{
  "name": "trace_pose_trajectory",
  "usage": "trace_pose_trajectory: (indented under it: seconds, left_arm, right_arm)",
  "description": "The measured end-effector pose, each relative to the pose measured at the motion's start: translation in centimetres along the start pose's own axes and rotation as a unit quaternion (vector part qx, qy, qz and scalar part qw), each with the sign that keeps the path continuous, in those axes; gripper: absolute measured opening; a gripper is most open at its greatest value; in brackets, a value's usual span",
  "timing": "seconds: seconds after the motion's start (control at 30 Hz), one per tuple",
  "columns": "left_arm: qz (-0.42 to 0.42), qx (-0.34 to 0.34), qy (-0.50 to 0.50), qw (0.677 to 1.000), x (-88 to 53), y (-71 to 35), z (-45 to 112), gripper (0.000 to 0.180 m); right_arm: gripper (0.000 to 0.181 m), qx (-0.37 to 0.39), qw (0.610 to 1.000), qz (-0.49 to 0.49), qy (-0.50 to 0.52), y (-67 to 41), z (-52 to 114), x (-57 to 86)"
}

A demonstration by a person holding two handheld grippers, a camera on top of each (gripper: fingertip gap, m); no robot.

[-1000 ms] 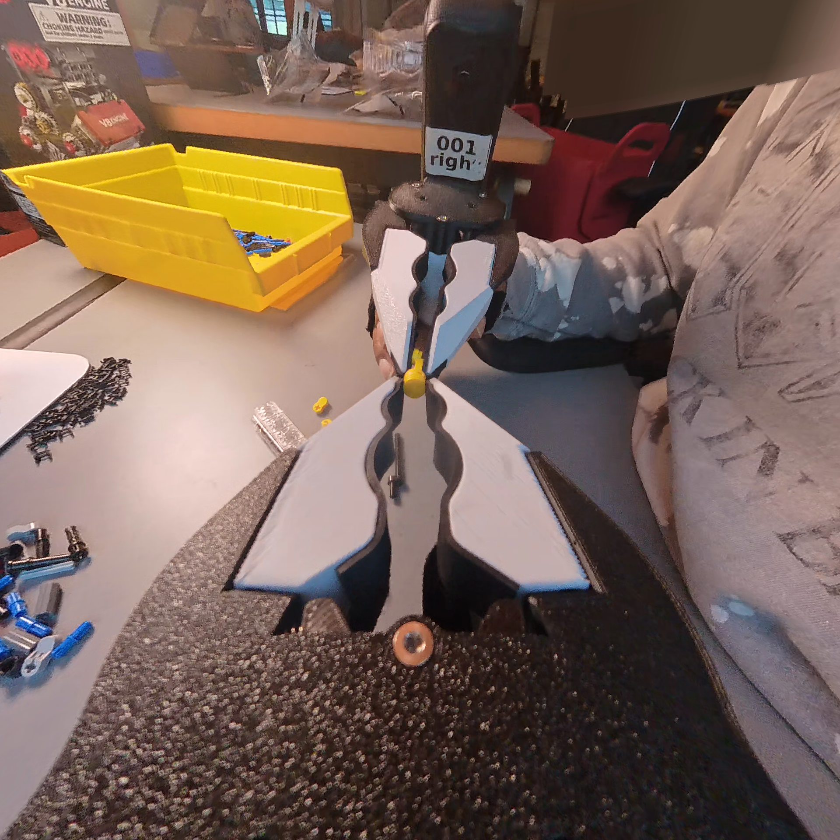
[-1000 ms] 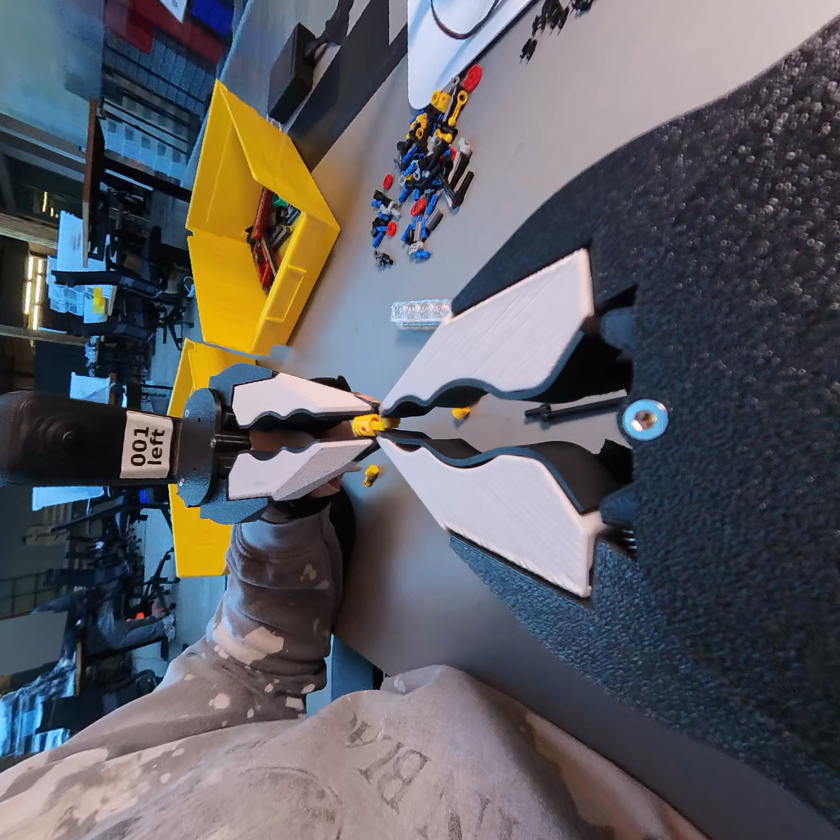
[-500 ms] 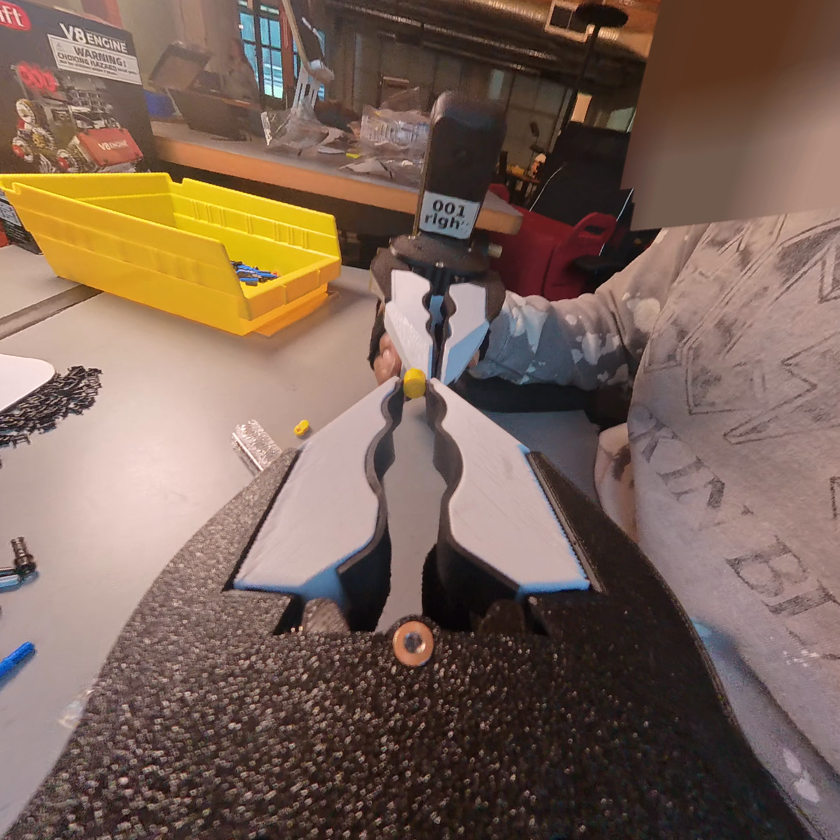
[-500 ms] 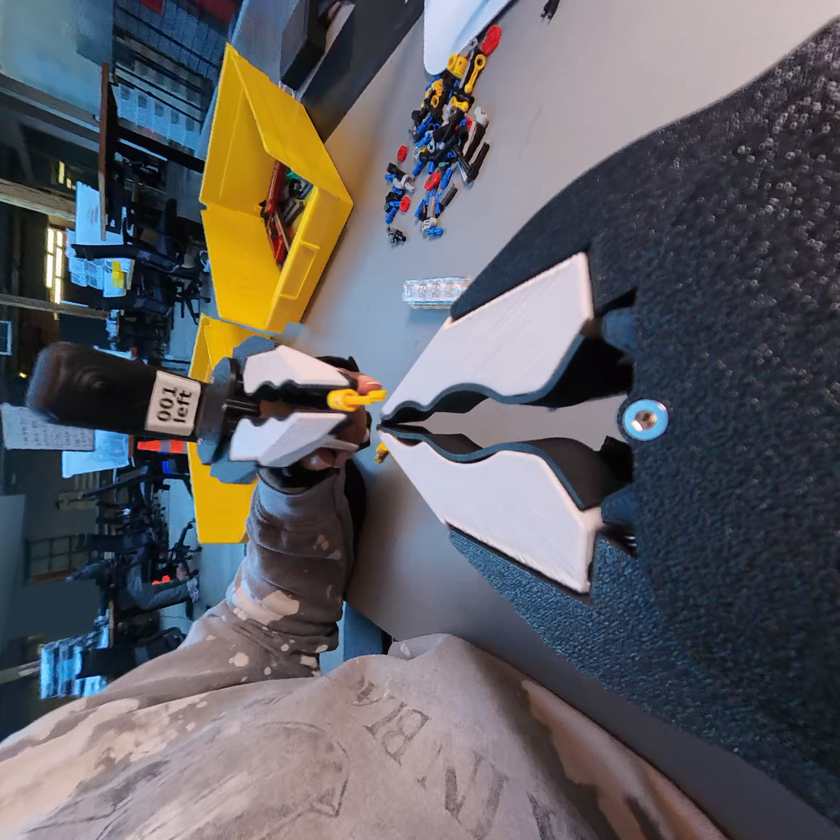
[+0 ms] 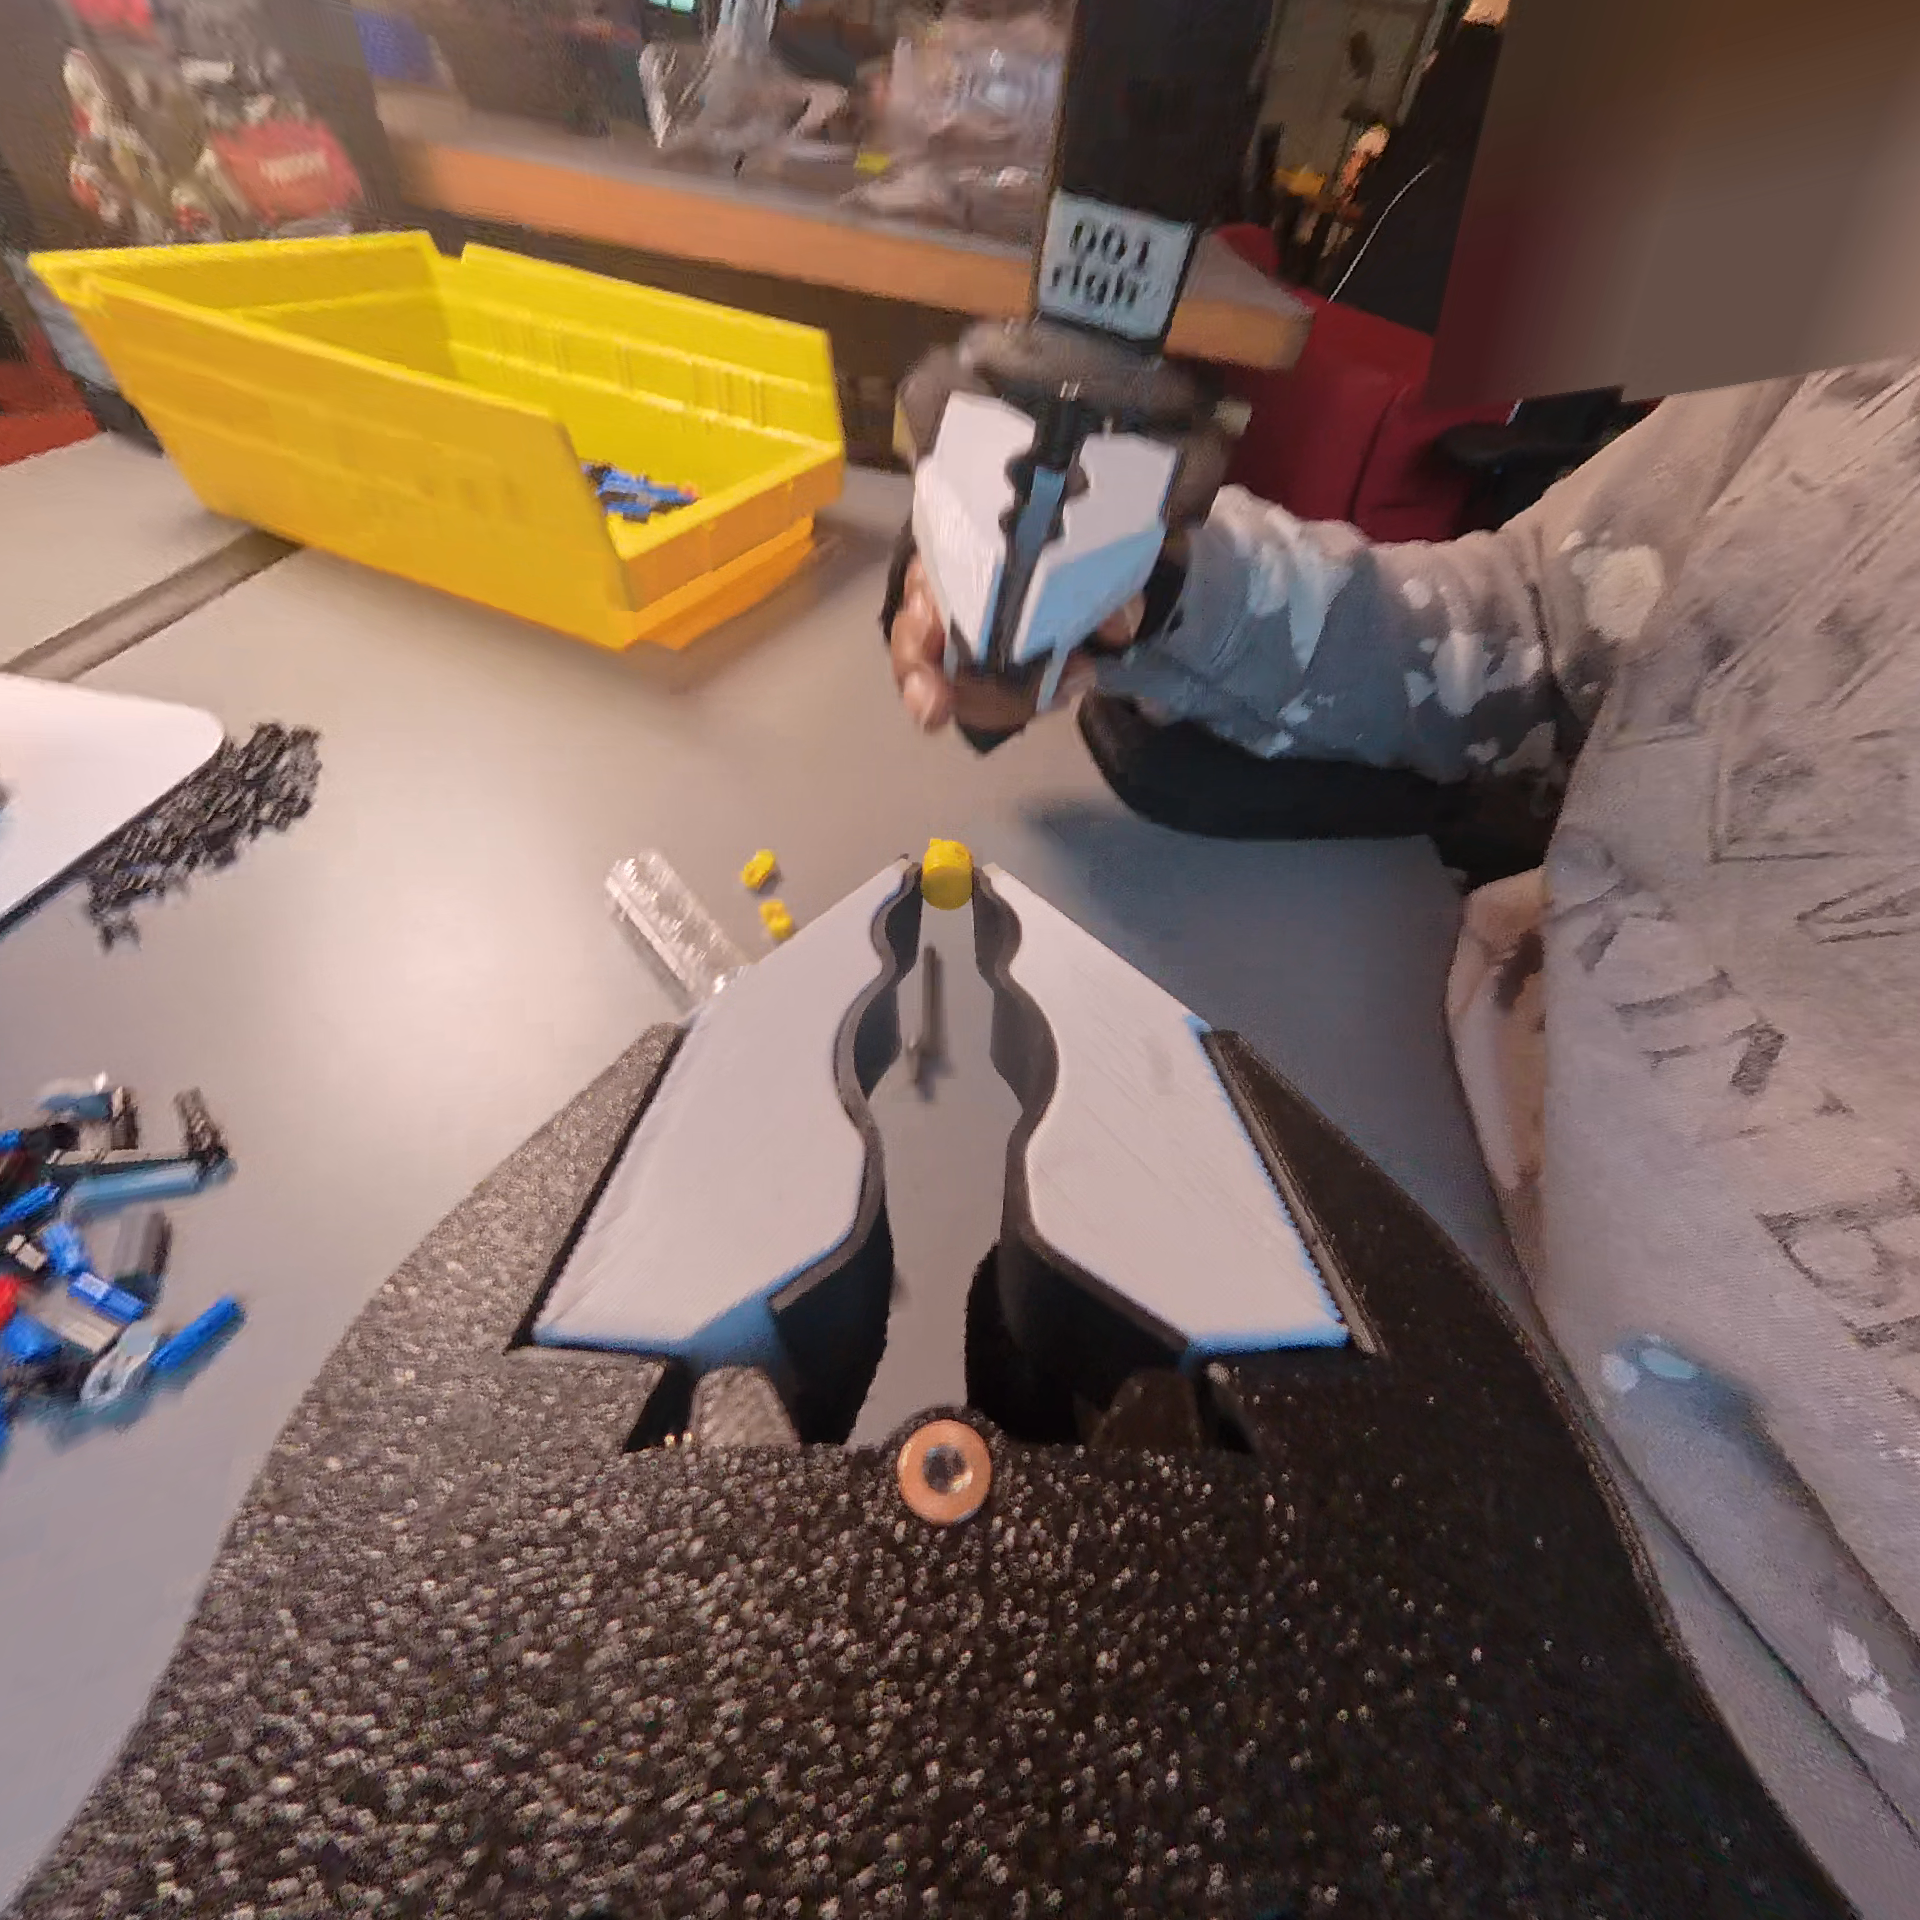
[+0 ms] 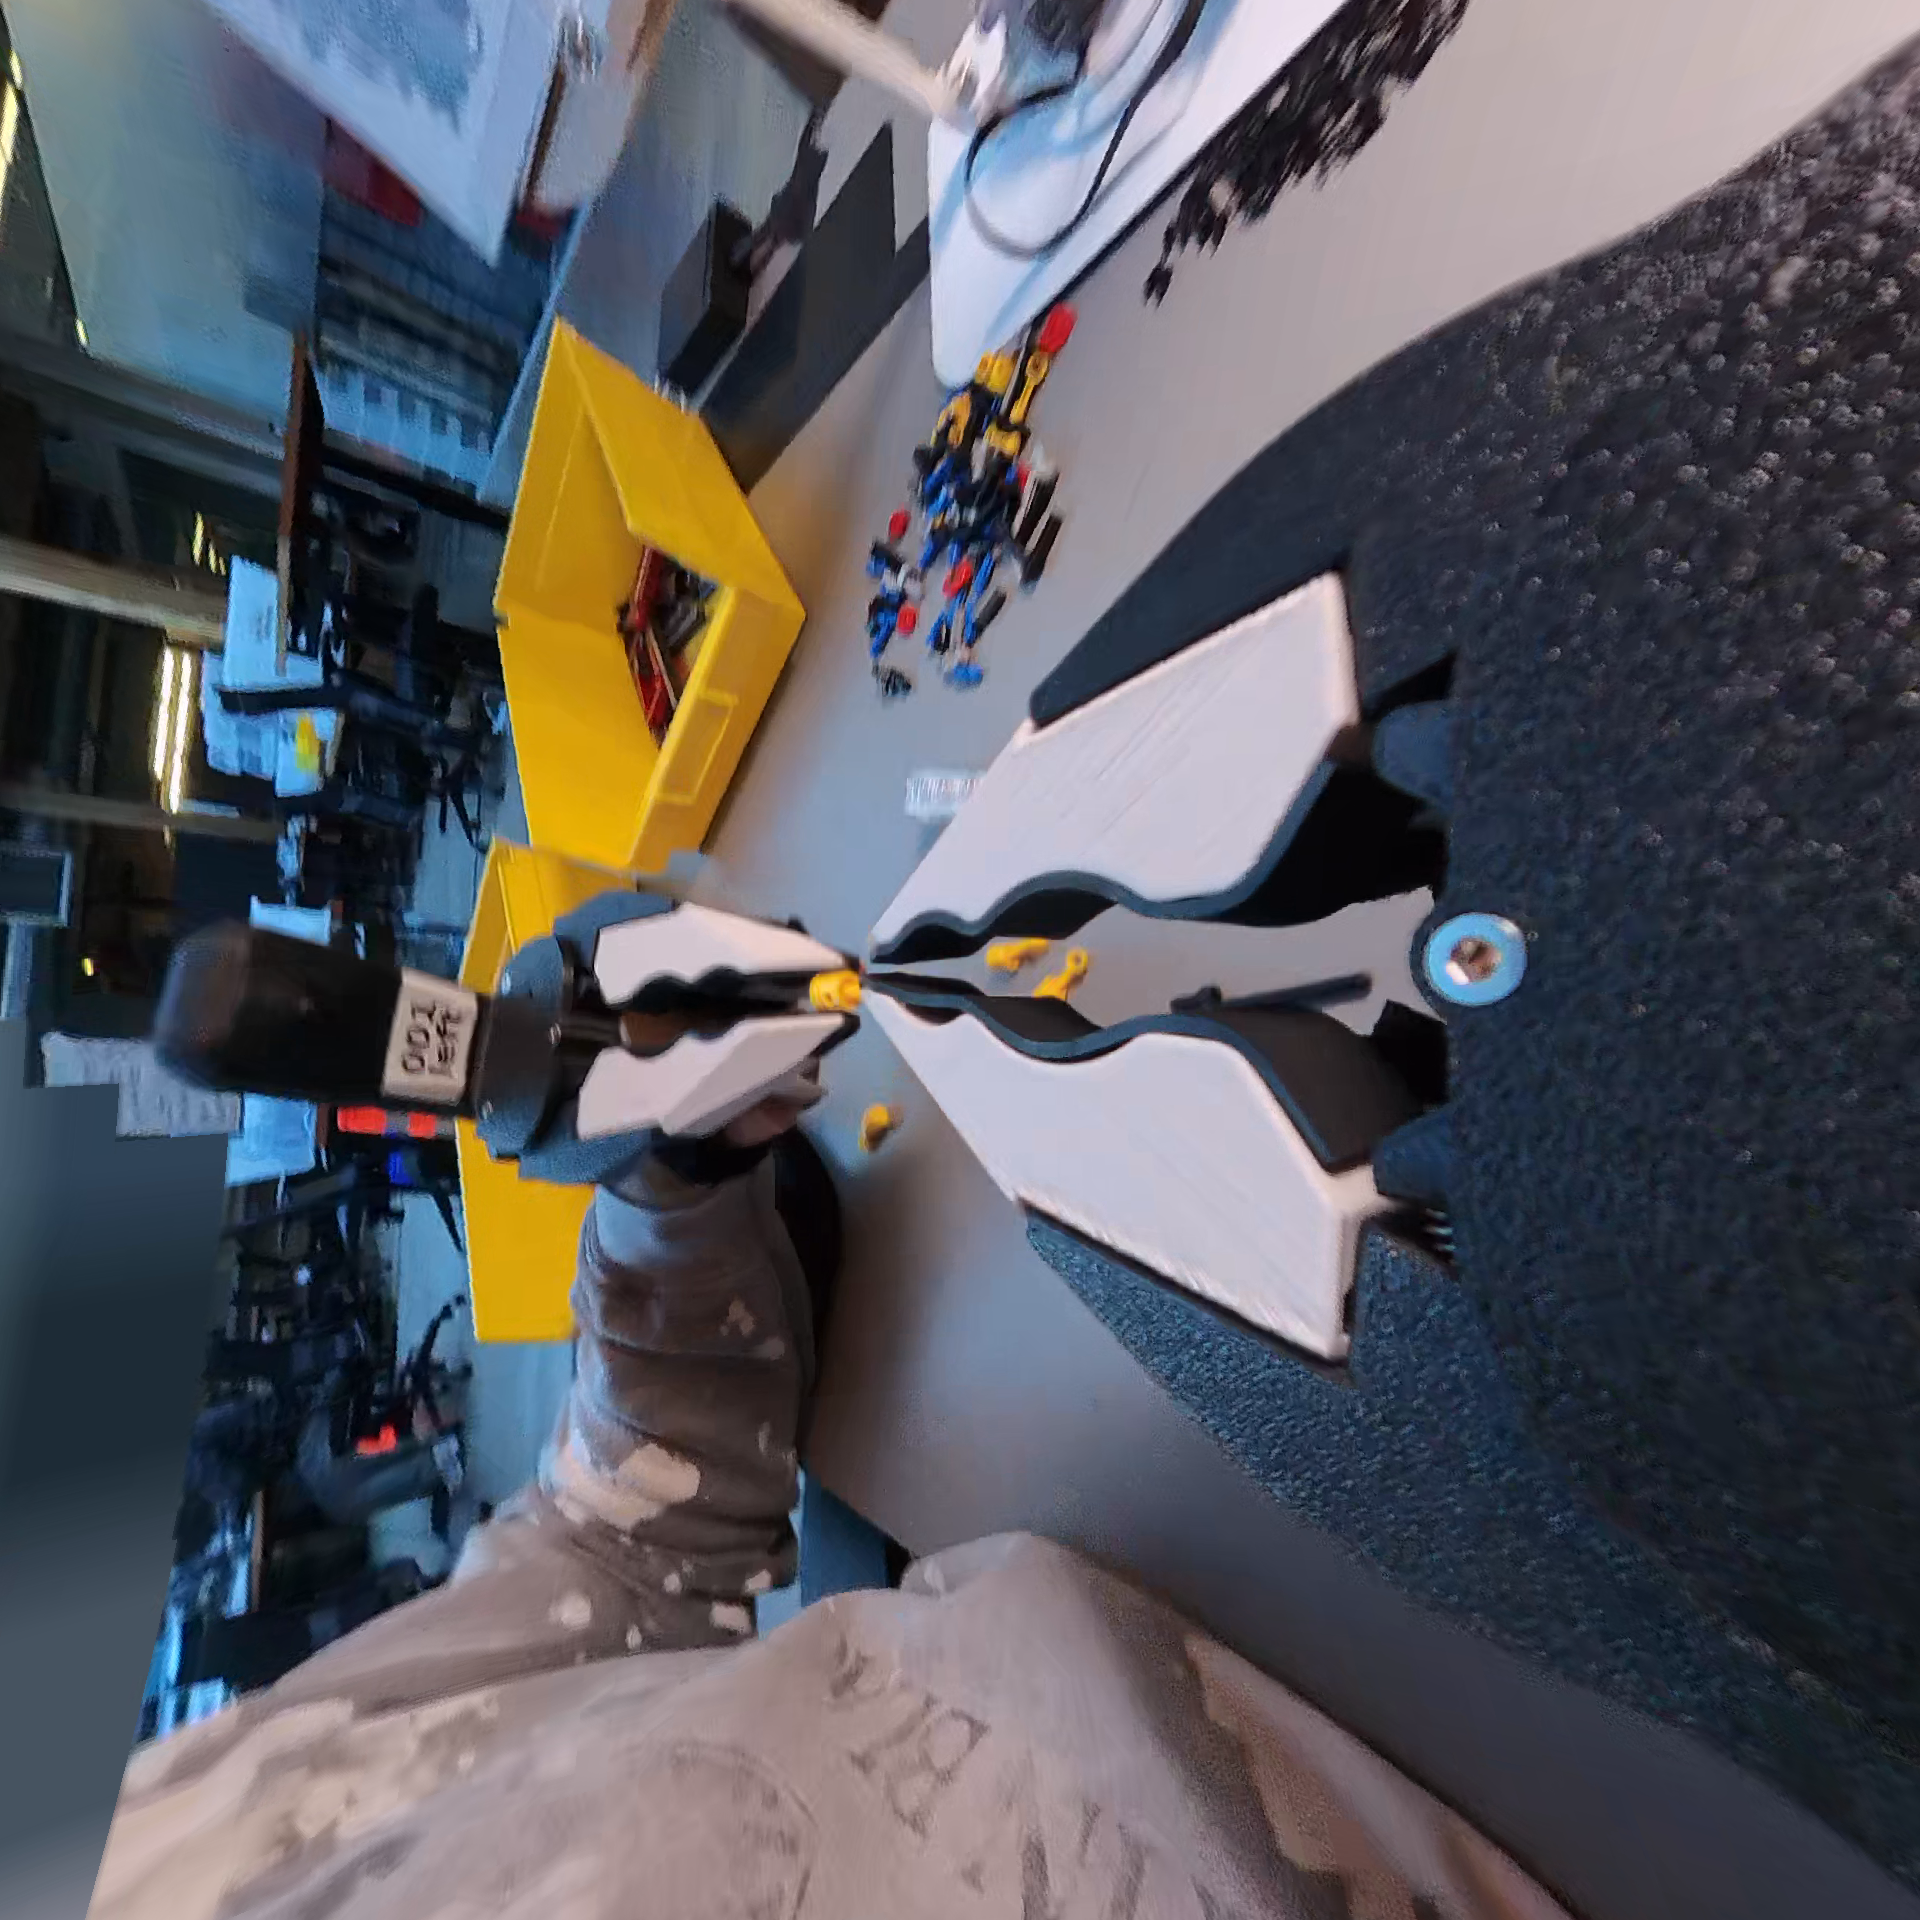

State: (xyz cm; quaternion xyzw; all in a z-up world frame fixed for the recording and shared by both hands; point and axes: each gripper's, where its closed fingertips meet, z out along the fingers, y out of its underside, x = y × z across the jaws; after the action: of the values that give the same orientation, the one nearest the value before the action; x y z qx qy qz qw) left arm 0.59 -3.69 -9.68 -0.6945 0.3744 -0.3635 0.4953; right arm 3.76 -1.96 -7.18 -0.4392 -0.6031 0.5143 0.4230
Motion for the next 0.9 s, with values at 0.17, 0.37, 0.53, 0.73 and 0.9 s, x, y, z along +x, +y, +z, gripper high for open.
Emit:
trace_pose_trajectory:
  seconds: [0.17, 0.37, 0.53, 0.73, 0.9]
  left_arm:
    - [-0.055, -0.095, -0.056, 0.992, -3.9, 4.4, -2.3, 0.007]
    - [-0.067, -0.148, -0.048, 0.986, -3.8, 7.0, -1.9, 0.007]
    - [-0.074, -0.169, -0.031, 0.982, -3.0, 7.8, -1.3, 0.007]
    - [-0.064, -0.188, -0.024, 0.98, -2.5, 8.5, -1.0, 0.008]
    - [-0.063, -0.195, -0.014, 0.979, -2.2, 8.9, -0.8, 0.008]
  right_arm:
    - [0.032, -0.02, 0.988, 0.038, 0.15, 1.6, -4.2, 6.5]
    - [0.037, -0.159, 0.974, 0.006, 0.164, 7.2, -3.2, 6.9]
    - [0.051, -0.194, 0.968, 0.008, 0.157, 8.6, -2.6, 6.8]
    - [0.06, -0.186, 0.97, 0.029, 0.156, 8.4, -2.5, 6.7]
    - [0.066, -0.201, 0.967, 0.015, 0.154, 8.9, -2.3, 6.5]
